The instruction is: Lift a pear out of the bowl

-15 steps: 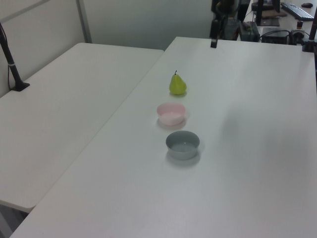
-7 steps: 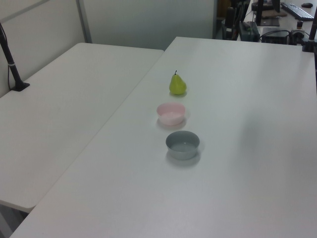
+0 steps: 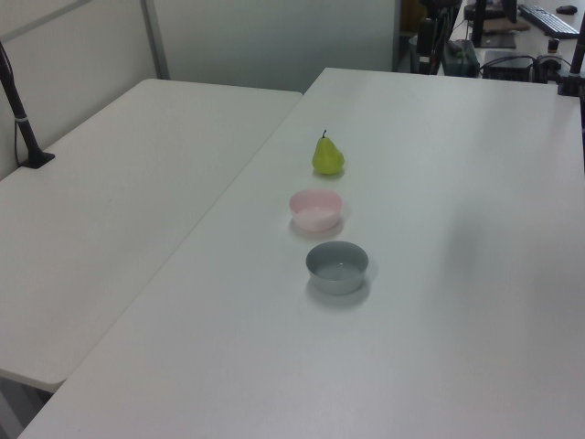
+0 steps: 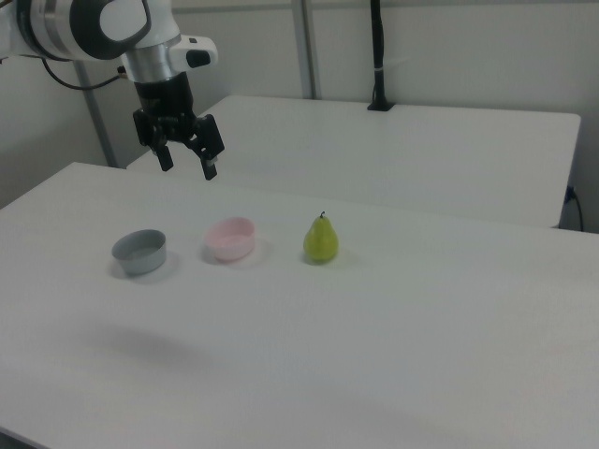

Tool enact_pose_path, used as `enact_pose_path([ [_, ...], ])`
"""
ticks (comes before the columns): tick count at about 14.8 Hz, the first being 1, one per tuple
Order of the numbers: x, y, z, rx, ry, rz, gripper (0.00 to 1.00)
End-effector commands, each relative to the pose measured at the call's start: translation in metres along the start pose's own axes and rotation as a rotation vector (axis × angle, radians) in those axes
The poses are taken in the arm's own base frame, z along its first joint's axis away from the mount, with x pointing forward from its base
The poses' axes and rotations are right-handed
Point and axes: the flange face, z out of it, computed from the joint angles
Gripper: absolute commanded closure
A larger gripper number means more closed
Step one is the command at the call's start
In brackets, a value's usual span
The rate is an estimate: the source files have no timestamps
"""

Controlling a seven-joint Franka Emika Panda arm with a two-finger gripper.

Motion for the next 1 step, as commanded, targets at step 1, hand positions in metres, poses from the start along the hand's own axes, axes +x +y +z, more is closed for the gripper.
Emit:
enact_pose_path([
  [1,-0.0087,-0.0022,-0.0002,-0.050,-0.028,-0.002,0.00],
])
